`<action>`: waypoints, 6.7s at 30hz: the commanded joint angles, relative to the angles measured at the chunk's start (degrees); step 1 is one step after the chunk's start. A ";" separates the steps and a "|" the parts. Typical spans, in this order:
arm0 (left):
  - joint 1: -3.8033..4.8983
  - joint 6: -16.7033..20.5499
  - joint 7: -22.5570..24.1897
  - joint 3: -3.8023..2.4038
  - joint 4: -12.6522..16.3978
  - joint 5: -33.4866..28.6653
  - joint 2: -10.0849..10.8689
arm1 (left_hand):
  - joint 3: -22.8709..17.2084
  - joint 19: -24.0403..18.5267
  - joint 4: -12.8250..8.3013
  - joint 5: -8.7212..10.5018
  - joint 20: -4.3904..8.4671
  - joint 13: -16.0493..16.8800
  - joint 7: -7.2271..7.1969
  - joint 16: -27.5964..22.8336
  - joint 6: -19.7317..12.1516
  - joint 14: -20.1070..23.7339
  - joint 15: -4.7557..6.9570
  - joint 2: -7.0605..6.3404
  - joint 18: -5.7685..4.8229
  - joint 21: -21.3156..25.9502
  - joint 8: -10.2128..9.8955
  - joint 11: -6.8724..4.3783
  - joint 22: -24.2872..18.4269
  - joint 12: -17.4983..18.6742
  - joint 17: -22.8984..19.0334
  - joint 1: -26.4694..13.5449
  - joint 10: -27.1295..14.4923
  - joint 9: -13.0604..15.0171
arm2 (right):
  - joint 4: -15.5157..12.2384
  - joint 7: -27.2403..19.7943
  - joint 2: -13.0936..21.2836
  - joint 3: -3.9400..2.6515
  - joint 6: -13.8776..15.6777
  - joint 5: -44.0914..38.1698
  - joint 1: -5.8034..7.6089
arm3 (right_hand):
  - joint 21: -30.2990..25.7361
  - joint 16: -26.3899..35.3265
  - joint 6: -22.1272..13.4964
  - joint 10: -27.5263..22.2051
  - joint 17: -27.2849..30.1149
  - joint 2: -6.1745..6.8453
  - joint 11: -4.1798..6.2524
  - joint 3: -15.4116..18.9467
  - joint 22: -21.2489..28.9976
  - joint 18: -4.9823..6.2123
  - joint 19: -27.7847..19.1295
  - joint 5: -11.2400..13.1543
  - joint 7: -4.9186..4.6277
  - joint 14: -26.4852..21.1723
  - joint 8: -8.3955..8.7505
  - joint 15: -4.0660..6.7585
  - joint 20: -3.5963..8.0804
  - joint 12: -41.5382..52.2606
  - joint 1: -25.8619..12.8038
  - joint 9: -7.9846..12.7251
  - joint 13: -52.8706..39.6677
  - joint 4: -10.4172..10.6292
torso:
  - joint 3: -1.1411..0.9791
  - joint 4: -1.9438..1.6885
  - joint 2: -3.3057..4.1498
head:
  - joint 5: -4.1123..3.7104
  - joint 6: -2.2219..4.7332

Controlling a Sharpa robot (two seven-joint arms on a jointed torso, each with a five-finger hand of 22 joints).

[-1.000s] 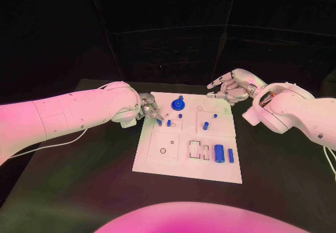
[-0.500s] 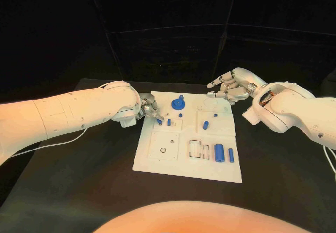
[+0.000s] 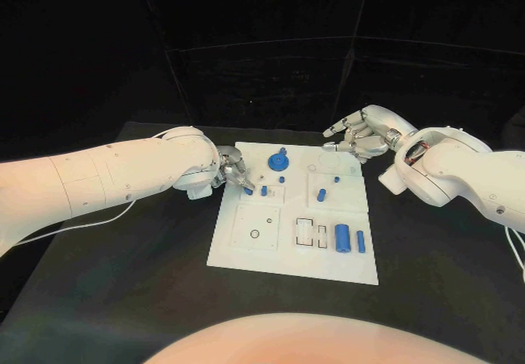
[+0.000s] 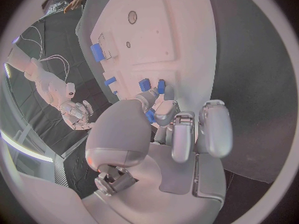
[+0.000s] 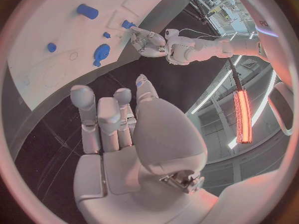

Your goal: Assemble the parts on the task board

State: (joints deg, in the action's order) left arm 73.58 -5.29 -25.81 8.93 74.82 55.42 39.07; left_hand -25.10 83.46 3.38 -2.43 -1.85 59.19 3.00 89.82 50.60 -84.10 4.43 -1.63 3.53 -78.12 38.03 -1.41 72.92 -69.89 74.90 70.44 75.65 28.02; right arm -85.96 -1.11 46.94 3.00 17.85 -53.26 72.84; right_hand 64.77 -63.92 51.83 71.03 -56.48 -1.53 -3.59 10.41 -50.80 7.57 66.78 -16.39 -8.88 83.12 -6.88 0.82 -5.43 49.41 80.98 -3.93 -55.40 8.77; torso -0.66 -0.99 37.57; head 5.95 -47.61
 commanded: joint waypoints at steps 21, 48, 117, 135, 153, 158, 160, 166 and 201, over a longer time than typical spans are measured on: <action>-0.03 -1.02 -0.55 0.06 -0.70 0.21 -0.92 | -0.79 0.18 -1.88 -0.30 0.70 0.51 -1.00 0.18 2.34 -5.90 0.70 -3.77 0.27 0.08 2.20 -0.53 0.38 -0.40 15.10 -5.83 0.90 0.72 | 0.07 -0.45 -0.18 -0.03 -0.30 0.16 0.10 | -0.17 0.14 -0.43 -0.34 -0.05 -0.40 0.00 0.07 0.07 0.51 -0.28 -0.25 0.06 0.23 -0.24 -0.03 -0.09 0.08 0.23 -0.08 0.03 0.29 | -0.06 0.07 0.02 | 0.00 -0.25; -0.01 1.65 -1.22 0.06 -2.30 0.20 -1.70 | 9.69 0.27 2.57 -0.31 1.11 0.57 -1.32 0.18 2.93 -5.90 1.07 -3.55 0.25 0.23 3.11 -0.86 0.46 -0.61 15.10 -10.77 1.00 0.80 | 0.04 -0.31 -0.09 -0.03 -0.12 0.16 0.11 | -0.30 0.33 -0.44 -0.44 0.09 -0.41 -0.01 0.15 0.22 0.54 -0.33 -0.22 0.06 0.20 -0.29 -0.02 -0.09 -0.03 0.29 -0.08 0.18 0.33 | -0.03 0.07 0.01 | -0.23 -0.17; -0.16 -1.00 -0.86 0.16 -1.53 -1.39 -1.38 | 21.73 0.20 4.60 -0.36 0.97 0.06 -1.11 0.18 2.13 -5.90 0.92 0.43 0.31 0.70 3.01 -0.67 0.44 -0.38 15.10 -4.21 0.42 -0.09 | 0.44 -0.43 -0.40 -0.02 -0.25 0.16 0.09 | -0.34 0.35 -0.48 -0.45 0.00 -0.48 -0.02 0.28 0.22 0.53 -0.29 -0.24 0.04 0.22 -0.35 -0.04 -0.10 0.04 0.16 -0.07 0.20 0.53 | 0.01 0.06 0.01 | -0.12 -0.70; -0.17 0.28 0.24 0.17 -1.66 -1.80 -1.45 | 16.68 -0.01 2.06 -0.40 0.88 -0.68 -0.95 0.18 0.12 -5.90 0.86 6.51 0.42 1.16 0.79 -0.63 0.07 0.23 15.10 2.07 -0.25 -1.80 | 0.45 -0.31 -0.37 -0.02 -0.37 0.16 0.09 | -0.39 0.25 -0.49 -0.42 -0.19 -0.59 -0.01 0.28 0.24 0.53 -0.27 -0.42 0.05 0.27 -0.39 -0.03 -0.10 0.16 0.23 -0.08 0.15 0.59 | -0.02 0.03 0.03 | -0.11 -0.75; -0.16 0.92 1.53 0.16 -0.70 -2.57 -0.72 | -5.76 0.04 -2.99 -0.52 0.45 -1.12 -0.25 0.18 -0.05 -5.90 0.36 1.49 0.42 1.30 0.83 0.02 0.30 0.77 15.10 -1.04 -0.26 -3.15 | 0.60 -0.21 -0.47 -0.02 -0.91 0.16 0.09 | -0.50 0.31 -0.57 -0.44 -0.42 -0.65 0.01 0.42 0.24 0.52 -0.11 -1.71 0.06 0.38 -0.56 -0.01 -0.08 0.40 0.61 -0.07 0.17 0.72 | 0.00 0.02 0.00 | -0.15 -0.83; -0.10 1.03 1.61 0.14 0.12 -3.32 0.00 | -10.04 0.03 -3.83 -0.42 0.42 -1.14 -0.23 0.18 -0.19 -5.90 0.33 0.14 0.44 1.39 1.74 -0.03 0.29 0.71 15.10 -3.36 -0.07 -2.88 | 0.63 -0.18 -0.48 -0.02 -1.03 0.16 0.09 | -0.49 0.31 -0.57 -0.44 -0.43 -0.65 0.01 0.43 0.23 0.51 -0.10 -1.77 0.07 0.38 -0.57 -0.01 -0.08 0.40 0.62 -0.07 0.19 0.73 | -0.04 0.01 0.01 | -0.14 -0.77; -0.01 0.98 1.62 0.13 0.51 -3.55 0.37 | -11.04 0.02 -4.12 -0.42 0.41 -1.20 -0.22 0.18 -0.26 -5.90 0.33 -0.10 0.45 1.42 1.97 -0.03 0.28 0.73 15.10 -3.83 -0.06 -2.80 | 0.64 -0.18 -0.49 -0.02 -1.06 0.16 0.09 | -0.49 0.32 -0.58 -0.45 -0.43 -0.65 0.01 0.43 0.23 0.51 -0.09 -1.84 0.07 0.38 -0.57 0.00 -0.08 0.40 0.63 -0.07 0.20 0.74 | -0.06 0.00 -0.01 | -0.19 -0.75; 1.08 -0.12 1.16 0.09 1.17 -4.89 1.40 | -12.56 -0.17 -4.34 -0.38 0.39 -1.57 -0.18 0.18 -0.36 -5.90 0.29 -0.41 0.55 1.82 2.43 0.01 -0.15 0.96 15.10 -4.95 -0.17 -2.66 | 0.69 -0.14 -0.49 -0.01 -1.11 0.16 0.09 | -0.55 0.36 -0.59 -0.48 -0.42 -0.65 0.01 0.46 0.29 0.52 -0.11 -2.00 0.07 0.38 -0.59 0.00 -0.07 0.37 0.66 -0.07 0.25 0.77 | -0.06 0.05 -0.01 | -0.19 -0.72; 6.56 -33.01 -8.70 2.02 -19.56 -8.18 -12.02 | -12.51 -0.92 -5.28 -0.22 0.33 -3.27 0.06 0.18 -1.63 -5.90 0.18 0.36 0.78 3.03 2.63 0.20 -1.29 2.35 15.10 -5.71 -1.35 -2.35 | 1.42 -0.06 -1.83 0.00 -1.40 0.16 0.09 | -0.55 0.34 -0.59 -0.46 -0.48 -0.65 0.01 0.49 0.28 0.52 -0.08 -2.17 0.07 0.40 -0.61 0.00 -0.07 0.45 0.67 -0.07 0.20 0.80 | -0.08 0.03 0.08 | -0.36 -0.78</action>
State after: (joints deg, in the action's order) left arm 80.01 -35.51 -32.68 10.93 55.72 46.47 27.42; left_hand -33.37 82.85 2.60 -2.48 -1.63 55.86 3.07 89.82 49.23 -83.84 5.00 -1.56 3.53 -75.22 40.45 -1.22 71.58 -67.56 74.90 64.15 74.40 25.59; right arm -84.50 -1.00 45.20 3.03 16.78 -53.23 72.83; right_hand 64.55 -63.92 51.65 71.03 -56.90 -1.99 -3.59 10.86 -50.57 7.57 66.78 -18.35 -8.70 83.12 -7.10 0.82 -5.43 49.70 81.44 -3.93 -55.22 9.22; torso -0.73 -0.85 37.64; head 5.53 -48.32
